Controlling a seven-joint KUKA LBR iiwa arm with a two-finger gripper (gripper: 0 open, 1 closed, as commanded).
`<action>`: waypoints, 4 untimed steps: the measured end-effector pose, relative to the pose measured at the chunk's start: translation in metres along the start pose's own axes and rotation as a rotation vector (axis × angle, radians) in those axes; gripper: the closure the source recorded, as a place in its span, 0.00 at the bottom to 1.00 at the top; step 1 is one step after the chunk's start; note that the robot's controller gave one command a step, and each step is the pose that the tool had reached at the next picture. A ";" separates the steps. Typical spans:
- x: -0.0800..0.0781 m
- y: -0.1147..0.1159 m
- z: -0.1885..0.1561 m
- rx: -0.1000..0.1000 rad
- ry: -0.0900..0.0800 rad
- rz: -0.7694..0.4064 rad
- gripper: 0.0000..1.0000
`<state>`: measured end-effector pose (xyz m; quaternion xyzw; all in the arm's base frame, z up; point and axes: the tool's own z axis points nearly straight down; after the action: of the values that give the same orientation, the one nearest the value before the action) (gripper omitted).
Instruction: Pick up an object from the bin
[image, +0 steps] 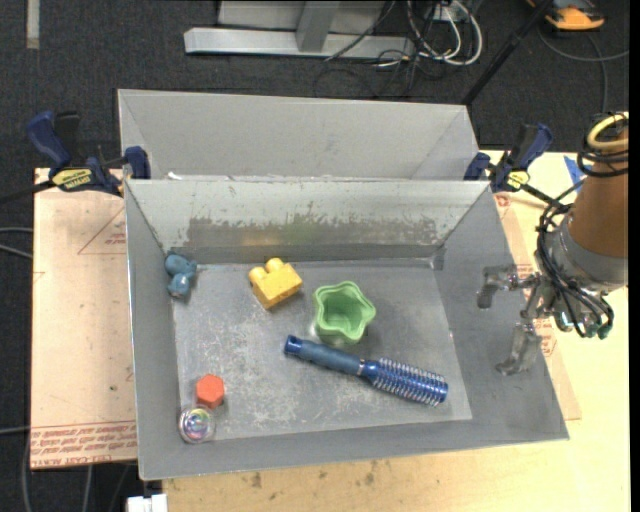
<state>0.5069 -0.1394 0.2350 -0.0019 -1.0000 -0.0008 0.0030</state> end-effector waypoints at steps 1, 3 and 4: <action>0.006 0.054 0.169 -0.002 0.001 -0.065 0.00; 0.015 0.114 0.166 0.001 -0.006 -0.123 1.00; 0.018 0.095 0.072 0.007 -0.016 -0.838 1.00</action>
Offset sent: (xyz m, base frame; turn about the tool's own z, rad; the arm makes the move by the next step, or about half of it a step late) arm -0.0051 0.0519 -0.1638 -0.0626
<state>0.4885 -0.0440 0.1632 0.4052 -0.9142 0.0015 -0.0052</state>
